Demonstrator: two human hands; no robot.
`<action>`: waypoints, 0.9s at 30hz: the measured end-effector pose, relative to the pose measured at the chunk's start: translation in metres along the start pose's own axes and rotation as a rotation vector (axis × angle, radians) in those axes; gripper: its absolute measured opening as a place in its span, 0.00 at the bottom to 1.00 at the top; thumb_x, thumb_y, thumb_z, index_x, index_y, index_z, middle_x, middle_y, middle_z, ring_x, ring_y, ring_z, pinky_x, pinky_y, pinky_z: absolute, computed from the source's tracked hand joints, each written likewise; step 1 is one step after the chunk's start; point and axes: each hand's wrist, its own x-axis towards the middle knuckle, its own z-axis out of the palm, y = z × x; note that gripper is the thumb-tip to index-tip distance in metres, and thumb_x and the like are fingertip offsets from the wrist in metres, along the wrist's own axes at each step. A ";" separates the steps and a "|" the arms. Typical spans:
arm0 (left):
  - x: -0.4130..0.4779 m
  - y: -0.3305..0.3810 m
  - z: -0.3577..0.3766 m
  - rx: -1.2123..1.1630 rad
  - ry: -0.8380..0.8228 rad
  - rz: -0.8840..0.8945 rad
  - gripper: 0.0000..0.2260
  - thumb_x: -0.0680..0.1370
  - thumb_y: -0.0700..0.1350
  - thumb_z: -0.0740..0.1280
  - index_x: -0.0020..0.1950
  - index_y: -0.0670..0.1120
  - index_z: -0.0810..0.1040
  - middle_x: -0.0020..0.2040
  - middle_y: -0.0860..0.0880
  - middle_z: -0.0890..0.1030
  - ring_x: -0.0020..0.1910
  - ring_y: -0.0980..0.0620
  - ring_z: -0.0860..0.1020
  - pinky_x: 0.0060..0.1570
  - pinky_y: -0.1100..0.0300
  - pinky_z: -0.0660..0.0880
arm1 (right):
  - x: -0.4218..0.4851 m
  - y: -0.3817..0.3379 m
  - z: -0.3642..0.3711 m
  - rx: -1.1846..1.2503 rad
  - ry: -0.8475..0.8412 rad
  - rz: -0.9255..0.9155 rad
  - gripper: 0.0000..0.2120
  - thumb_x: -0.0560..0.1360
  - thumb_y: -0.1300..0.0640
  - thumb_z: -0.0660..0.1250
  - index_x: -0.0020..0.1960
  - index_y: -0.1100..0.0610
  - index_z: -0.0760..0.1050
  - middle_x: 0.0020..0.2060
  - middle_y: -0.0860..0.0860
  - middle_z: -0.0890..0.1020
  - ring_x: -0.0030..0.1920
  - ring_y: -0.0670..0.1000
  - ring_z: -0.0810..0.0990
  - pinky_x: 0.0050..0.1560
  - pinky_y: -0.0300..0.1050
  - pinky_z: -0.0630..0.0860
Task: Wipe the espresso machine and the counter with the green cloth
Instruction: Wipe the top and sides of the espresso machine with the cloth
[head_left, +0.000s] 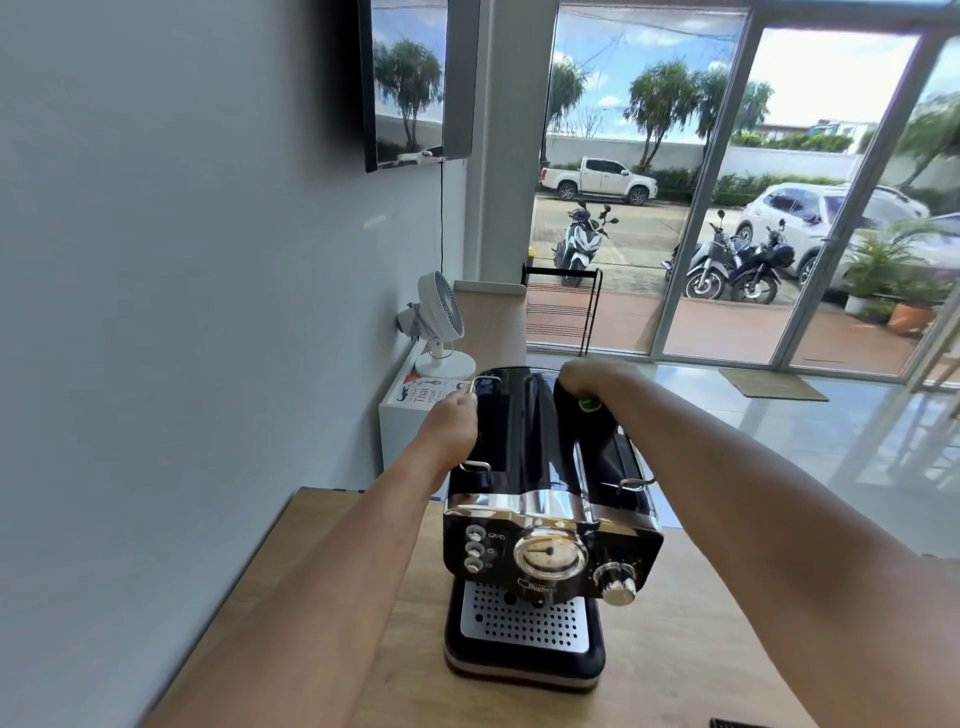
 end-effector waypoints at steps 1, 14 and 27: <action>0.000 0.000 0.000 0.004 0.000 0.001 0.15 0.83 0.45 0.50 0.63 0.47 0.73 0.61 0.48 0.72 0.59 0.51 0.69 0.59 0.59 0.63 | -0.003 0.000 -0.001 -0.040 -0.008 0.038 0.09 0.68 0.53 0.63 0.45 0.56 0.77 0.52 0.55 0.81 0.48 0.56 0.81 0.58 0.55 0.76; 0.005 -0.001 0.004 -0.004 0.036 -0.025 0.11 0.82 0.44 0.51 0.53 0.48 0.73 0.44 0.54 0.73 0.47 0.54 0.70 0.42 0.63 0.66 | -0.017 -0.031 0.017 -0.004 0.309 -0.246 0.17 0.76 0.61 0.54 0.62 0.55 0.75 0.61 0.58 0.78 0.60 0.59 0.77 0.55 0.52 0.75; 0.003 0.003 0.005 0.026 0.044 0.016 0.18 0.83 0.44 0.51 0.70 0.42 0.70 0.70 0.46 0.71 0.61 0.54 0.67 0.57 0.64 0.58 | -0.060 -0.009 0.020 0.225 0.227 -0.277 0.25 0.82 0.48 0.45 0.78 0.50 0.58 0.79 0.53 0.57 0.77 0.54 0.59 0.75 0.58 0.58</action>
